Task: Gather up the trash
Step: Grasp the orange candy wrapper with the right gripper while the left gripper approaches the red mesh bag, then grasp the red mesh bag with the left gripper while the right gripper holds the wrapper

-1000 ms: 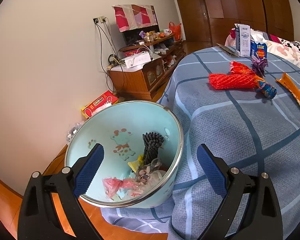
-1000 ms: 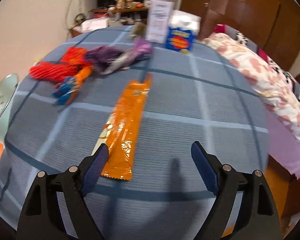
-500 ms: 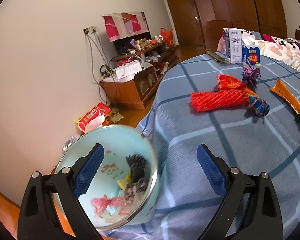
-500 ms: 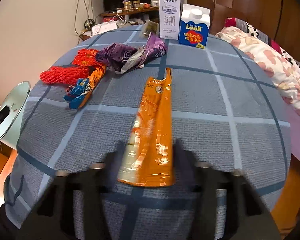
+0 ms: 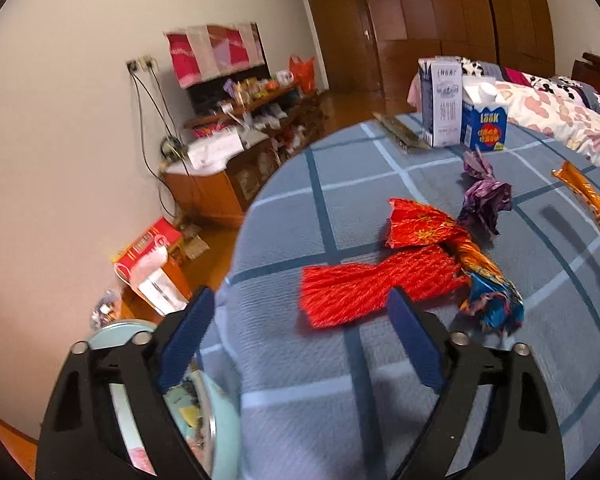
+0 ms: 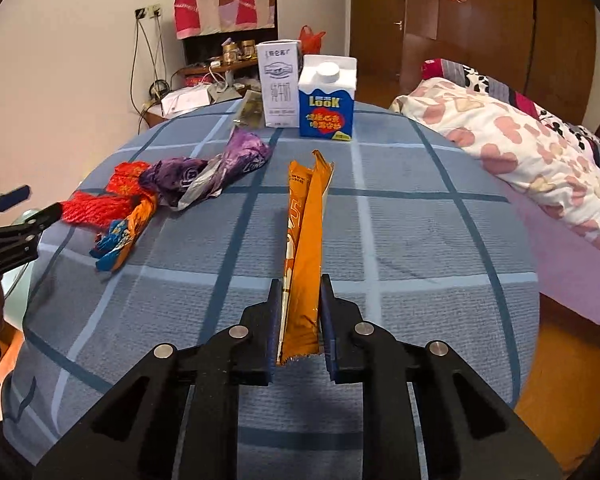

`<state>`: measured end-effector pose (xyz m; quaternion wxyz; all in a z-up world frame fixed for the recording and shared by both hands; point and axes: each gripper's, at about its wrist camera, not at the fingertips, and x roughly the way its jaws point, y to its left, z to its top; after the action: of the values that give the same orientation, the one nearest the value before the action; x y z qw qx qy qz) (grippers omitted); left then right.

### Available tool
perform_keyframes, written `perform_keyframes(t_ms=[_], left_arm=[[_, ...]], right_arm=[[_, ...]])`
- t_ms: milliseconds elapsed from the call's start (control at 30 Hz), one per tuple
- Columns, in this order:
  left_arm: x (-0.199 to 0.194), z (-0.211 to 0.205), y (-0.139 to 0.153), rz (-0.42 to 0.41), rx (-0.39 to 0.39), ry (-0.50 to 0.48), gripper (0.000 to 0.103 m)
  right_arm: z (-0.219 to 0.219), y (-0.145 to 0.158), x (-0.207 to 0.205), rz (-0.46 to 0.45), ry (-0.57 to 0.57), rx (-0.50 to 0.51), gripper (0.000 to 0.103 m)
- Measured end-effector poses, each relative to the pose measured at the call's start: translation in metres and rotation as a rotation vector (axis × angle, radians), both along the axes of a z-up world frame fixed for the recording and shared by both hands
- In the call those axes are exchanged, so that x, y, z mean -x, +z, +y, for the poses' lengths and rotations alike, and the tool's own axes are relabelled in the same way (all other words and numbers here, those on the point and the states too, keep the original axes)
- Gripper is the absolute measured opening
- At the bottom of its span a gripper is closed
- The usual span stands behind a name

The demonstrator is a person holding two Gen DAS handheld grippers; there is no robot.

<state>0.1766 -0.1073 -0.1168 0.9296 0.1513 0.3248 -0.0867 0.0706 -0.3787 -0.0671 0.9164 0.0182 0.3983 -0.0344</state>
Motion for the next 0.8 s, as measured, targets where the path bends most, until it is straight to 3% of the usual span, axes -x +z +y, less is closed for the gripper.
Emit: perform_keyframes(t_ms=[33, 133, 167, 200, 467, 800], left_arm=[[-0.005, -0.002, -0.003, 0.018, -0.001, -0.003, 0.072], [-0.014, -0.007, -0.012, 0.08, 0.027, -0.046, 0.042], [-0.015, -0.009, -0.013, 0.096, 0.038, -0.065, 0.024], [-0.014, -0.011, -0.015, 0.104, 0.029, -0.08, 0.013], [0.004, -0.001, -0.001, 0.063, 0.035, -0.08, 0.008], [0.044, 0.05, 0.036, -0.029, 0.061, -0.014, 0.008]], right_arm=[[-0.001, 0.0, 0.001, -0.001, 0.0, -0.002, 0.019], [-0.003, -0.003, 0.002, -0.005, 0.0, -0.011, 0.019], [-0.003, -0.003, 0.002, -0.004, 0.002, -0.013, 0.019], [-0.003, -0.004, 0.002, -0.004, 0.004, -0.014, 0.019], [0.004, 0.009, 0.008, -0.042, 0.018, -0.019, 0.019], [0.051, 0.032, 0.006, -0.108, 0.123, -0.029, 0.019]])
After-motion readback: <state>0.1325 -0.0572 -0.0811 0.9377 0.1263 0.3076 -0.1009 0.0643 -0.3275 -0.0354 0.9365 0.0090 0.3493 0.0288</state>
